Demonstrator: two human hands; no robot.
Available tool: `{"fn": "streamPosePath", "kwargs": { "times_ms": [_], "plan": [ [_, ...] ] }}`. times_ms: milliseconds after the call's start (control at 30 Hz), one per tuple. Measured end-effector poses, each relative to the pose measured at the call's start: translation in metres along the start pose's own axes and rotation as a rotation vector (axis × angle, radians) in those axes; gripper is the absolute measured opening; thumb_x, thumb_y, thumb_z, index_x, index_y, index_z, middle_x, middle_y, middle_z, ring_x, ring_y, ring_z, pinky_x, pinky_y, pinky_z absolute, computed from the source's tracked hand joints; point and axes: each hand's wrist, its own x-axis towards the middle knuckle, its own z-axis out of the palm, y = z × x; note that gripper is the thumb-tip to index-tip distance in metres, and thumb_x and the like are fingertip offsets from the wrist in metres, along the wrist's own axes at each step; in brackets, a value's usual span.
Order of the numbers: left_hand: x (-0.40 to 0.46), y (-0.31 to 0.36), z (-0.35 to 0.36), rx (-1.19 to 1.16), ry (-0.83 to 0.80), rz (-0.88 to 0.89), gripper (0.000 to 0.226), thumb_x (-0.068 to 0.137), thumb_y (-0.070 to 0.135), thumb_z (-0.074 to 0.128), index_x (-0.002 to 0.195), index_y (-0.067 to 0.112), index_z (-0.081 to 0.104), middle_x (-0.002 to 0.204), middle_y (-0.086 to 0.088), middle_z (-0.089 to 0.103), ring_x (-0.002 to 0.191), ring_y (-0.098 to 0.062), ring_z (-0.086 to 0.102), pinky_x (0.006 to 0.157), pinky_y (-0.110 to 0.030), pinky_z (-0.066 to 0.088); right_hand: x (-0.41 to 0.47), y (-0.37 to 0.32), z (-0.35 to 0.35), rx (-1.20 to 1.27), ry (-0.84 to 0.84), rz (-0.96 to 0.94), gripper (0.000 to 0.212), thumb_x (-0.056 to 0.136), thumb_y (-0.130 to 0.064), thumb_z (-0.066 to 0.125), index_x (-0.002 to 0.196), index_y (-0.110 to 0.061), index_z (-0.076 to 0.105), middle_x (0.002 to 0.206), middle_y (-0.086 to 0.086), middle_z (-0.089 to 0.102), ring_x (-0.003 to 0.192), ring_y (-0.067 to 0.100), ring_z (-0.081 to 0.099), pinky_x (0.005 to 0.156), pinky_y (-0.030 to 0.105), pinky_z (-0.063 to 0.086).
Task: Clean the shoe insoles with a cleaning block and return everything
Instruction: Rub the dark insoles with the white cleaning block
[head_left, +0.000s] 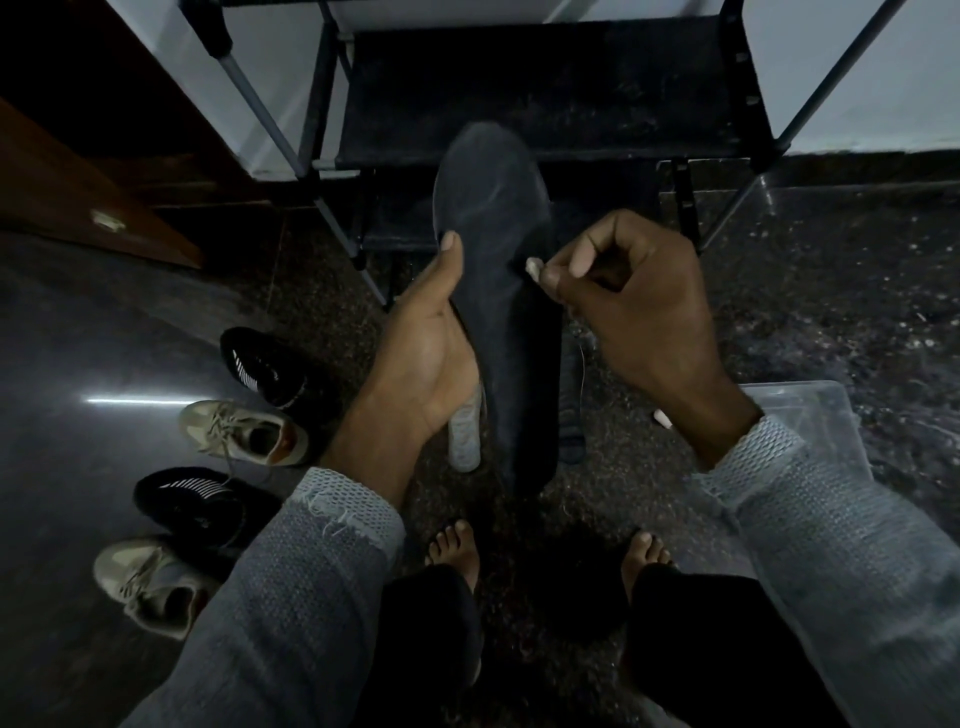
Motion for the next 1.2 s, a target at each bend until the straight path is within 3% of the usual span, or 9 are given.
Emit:
{"fn": "streamPosePath", "kwargs": {
  "times_ms": [133, 233, 400, 567, 633, 767, 967, 1133, 1200],
  "plan": [
    [0.006, 0.001, -0.008, -0.023, 0.076, 0.102, 0.049, 0.104, 0.033, 0.035, 0.142, 0.004, 0.043, 0.136, -0.02, 0.055, 0.121, -0.031, 0.058, 0.093, -0.04, 0.053, -0.003, 0.0, 0.006, -0.013, -0.061, 0.044, 0.022, 0.084, -0.006, 0.072, 0.073, -0.013, 0.054, 0.078, 0.01, 0.069, 0.07, 0.021, 0.068, 0.067, 0.044, 0.058],
    [0.007, -0.002, -0.008, 0.008, 0.152, 0.091, 0.046, 0.103, 0.029, 0.04, 0.139, 0.001, 0.045, 0.132, -0.022, 0.057, 0.116, -0.032, 0.061, 0.088, -0.038, 0.055, -0.007, 0.001, 0.014, -0.029, -0.054, 0.033, 0.021, 0.084, -0.011, 0.074, 0.073, -0.014, 0.056, 0.077, 0.008, 0.068, 0.073, 0.023, 0.067, 0.072, 0.044, 0.058],
    [0.004, -0.007, -0.001, 0.039, 0.237, 0.037, 0.038, 0.103, 0.025, 0.042, 0.13, 0.0, 0.053, 0.123, -0.022, 0.064, 0.109, -0.032, 0.065, 0.091, -0.04, 0.055, -0.006, -0.007, 0.018, -0.129, 0.096, -0.093, 0.021, 0.088, -0.012, 0.07, 0.074, -0.016, 0.055, 0.075, -0.002, 0.064, 0.077, 0.009, 0.065, 0.077, 0.03, 0.056],
    [-0.002, -0.02, 0.013, 0.179, 0.137, 0.013, 0.024, 0.103, 0.018, 0.041, 0.108, 0.016, 0.064, 0.105, -0.006, 0.072, 0.103, -0.021, 0.067, 0.094, -0.035, 0.054, 0.0, -0.011, 0.021, -0.155, 0.158, -0.162, 0.011, 0.091, -0.003, 0.063, 0.082, -0.006, 0.058, 0.081, -0.006, 0.063, 0.082, -0.008, 0.063, 0.074, 0.012, 0.05],
    [-0.003, -0.022, 0.013, 0.185, 0.088, 0.011, 0.025, 0.103, 0.018, 0.039, 0.104, 0.019, 0.065, 0.098, -0.001, 0.073, 0.097, -0.016, 0.069, 0.09, -0.031, 0.055, 0.0, -0.01, 0.023, -0.192, 0.155, -0.183, 0.009, 0.091, -0.002, 0.061, 0.082, -0.004, 0.058, 0.083, -0.004, 0.063, 0.086, -0.007, 0.064, 0.075, 0.014, 0.052],
    [-0.001, -0.019, 0.009, 0.169, 0.101, 0.024, 0.026, 0.103, 0.021, 0.039, 0.106, 0.017, 0.065, 0.103, -0.004, 0.072, 0.102, -0.018, 0.068, 0.09, -0.031, 0.055, -0.001, -0.007, 0.027, -0.284, 0.099, -0.255, 0.005, 0.089, -0.003, 0.061, 0.084, -0.004, 0.06, 0.087, 0.001, 0.066, 0.088, 0.007, 0.066, 0.075, 0.032, 0.056],
    [-0.005, -0.018, 0.013, 0.211, 0.08, 0.015, 0.028, 0.103, 0.023, 0.039, 0.114, 0.011, 0.063, 0.107, -0.006, 0.07, 0.102, -0.019, 0.067, 0.093, -0.032, 0.054, 0.007, -0.006, 0.015, -0.285, 0.175, -0.202, 0.006, 0.093, -0.005, 0.06, 0.088, -0.003, 0.058, 0.089, -0.002, 0.066, 0.091, -0.006, 0.065, 0.073, 0.016, 0.054],
    [-0.002, -0.017, 0.007, 0.182, 0.098, 0.016, 0.031, 0.104, 0.028, 0.038, 0.109, 0.013, 0.065, 0.103, -0.006, 0.072, 0.1, -0.019, 0.069, 0.084, -0.03, 0.057, -0.004, -0.01, 0.028, -0.3, 0.061, -0.251, 0.004, 0.09, -0.005, 0.062, 0.087, -0.004, 0.059, 0.081, 0.0, 0.065, 0.077, 0.007, 0.064, 0.067, 0.028, 0.053],
    [-0.002, -0.016, 0.005, 0.179, 0.107, 0.008, 0.036, 0.103, 0.034, 0.037, 0.11, 0.012, 0.065, 0.106, -0.009, 0.071, 0.104, -0.021, 0.067, 0.088, -0.033, 0.055, -0.005, -0.011, 0.03, -0.328, 0.03, -0.273, 0.004, 0.09, -0.005, 0.061, 0.087, -0.007, 0.059, 0.081, 0.0, 0.065, 0.075, 0.01, 0.063, 0.067, 0.032, 0.053]
  ]
}}
